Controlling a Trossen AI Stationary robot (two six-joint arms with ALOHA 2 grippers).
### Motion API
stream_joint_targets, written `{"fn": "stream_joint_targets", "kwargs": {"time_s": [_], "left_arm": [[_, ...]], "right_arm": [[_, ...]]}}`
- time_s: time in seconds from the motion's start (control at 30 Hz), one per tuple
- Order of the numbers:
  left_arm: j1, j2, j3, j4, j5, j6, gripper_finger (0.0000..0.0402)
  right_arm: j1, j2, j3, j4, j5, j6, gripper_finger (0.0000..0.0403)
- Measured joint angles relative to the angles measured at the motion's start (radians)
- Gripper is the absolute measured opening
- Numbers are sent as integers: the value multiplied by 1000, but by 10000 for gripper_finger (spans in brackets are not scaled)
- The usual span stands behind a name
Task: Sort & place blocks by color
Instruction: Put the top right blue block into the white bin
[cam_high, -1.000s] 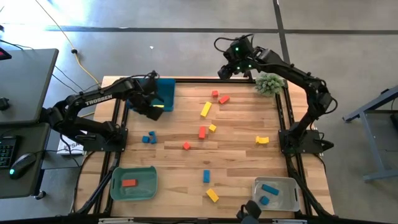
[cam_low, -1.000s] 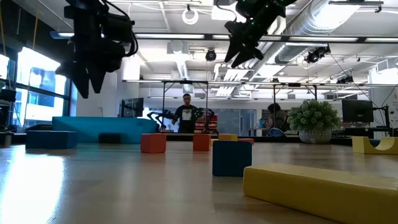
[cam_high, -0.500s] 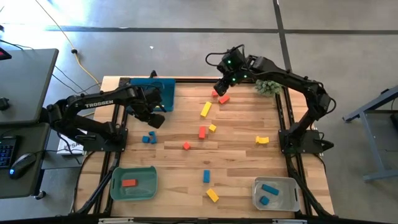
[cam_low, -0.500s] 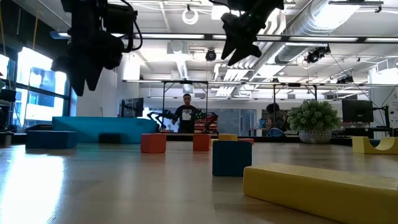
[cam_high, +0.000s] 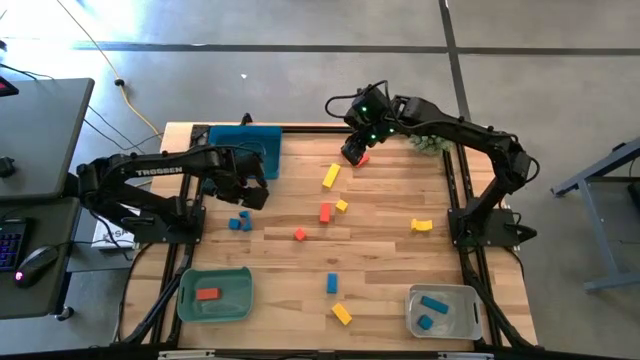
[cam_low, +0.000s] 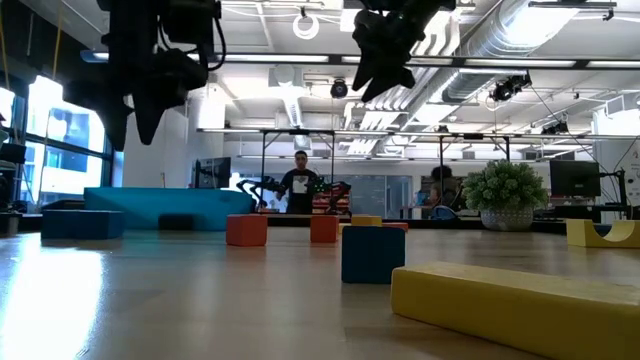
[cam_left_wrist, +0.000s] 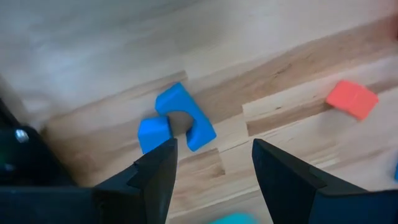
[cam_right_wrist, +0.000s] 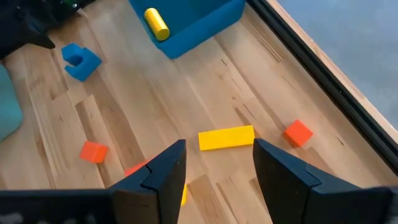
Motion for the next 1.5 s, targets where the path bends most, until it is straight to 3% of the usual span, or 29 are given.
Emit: {"fn": "stream_joint_targets", "kwargs": {"time_s": [0.37,0.57,1.5], "left_arm": [[-176,0,0,2,-157,-396,197],[-234,24,-1,2,-210,-512,197],[-260,375,0,87,-128,-602,197]], "right_arm": [[-1,0,0,-14,0,-83,174],[-1,0,0,-15,0,-91,174],[-1,0,-1,-42,-1,-170,174]]}}
